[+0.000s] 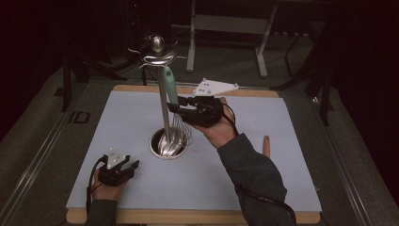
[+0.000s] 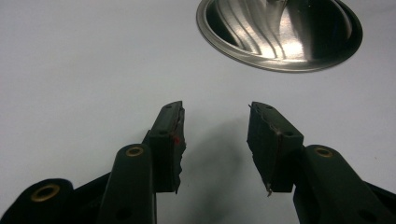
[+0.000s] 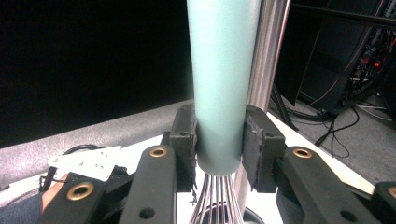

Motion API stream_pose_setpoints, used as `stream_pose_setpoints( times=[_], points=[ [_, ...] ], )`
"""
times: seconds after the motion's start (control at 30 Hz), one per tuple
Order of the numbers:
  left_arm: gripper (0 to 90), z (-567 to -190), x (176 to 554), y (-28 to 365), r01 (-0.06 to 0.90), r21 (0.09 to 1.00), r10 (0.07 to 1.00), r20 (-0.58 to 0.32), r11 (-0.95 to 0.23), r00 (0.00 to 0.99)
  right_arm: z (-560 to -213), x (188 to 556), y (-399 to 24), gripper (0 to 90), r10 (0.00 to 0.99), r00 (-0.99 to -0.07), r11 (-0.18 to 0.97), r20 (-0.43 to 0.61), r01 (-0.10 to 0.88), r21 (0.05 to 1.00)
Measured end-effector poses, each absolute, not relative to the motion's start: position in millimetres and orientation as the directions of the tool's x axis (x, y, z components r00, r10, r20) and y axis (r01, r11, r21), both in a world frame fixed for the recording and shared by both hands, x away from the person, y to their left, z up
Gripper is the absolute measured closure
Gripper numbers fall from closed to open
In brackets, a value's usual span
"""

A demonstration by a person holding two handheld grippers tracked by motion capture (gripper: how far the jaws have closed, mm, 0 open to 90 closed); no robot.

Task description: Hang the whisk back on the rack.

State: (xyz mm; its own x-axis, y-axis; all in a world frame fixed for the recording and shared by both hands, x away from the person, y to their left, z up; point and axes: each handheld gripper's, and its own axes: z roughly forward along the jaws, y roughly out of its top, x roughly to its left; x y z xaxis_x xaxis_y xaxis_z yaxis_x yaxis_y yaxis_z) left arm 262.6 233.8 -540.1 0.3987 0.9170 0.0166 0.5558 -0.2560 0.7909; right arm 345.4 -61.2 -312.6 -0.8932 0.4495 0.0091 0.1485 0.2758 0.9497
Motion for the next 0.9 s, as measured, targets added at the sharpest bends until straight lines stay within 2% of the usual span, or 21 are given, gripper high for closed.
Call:
stream_pose_setpoints(
  times=[0.2,0.53,0.8,0.9],
  points=[
    [55.9,-540.3,262.7,233.7,0.555,0.792,0.918,0.019,-0.256,0.396,-314.3,345.5,-62.1,64.1,0.448,-0.894,0.281,0.011,0.153,0.947],
    [55.9,-540.4,262.8,233.7,0.555,0.793,0.919,0.016,-0.252,0.394,-316.2,346.0,-73.1,64.6,0.46,-0.888,0.29,0.015,0.166,0.942],
    [55.9,-540.3,262.9,233.9,0.556,0.791,0.919,0.018,-0.254,0.394,-322.7,347.8,-85.3,66.1,0.495,-0.869,0.335,0.018,0.209,0.919],
    [56.0,-540.4,263.1,233.9,0.557,0.792,0.92,0.016,-0.251,0.392,-327.9,348.5,-87.9,66.8,0.518,-0.855,0.384,-0.008,0.224,0.896]
  ],
)
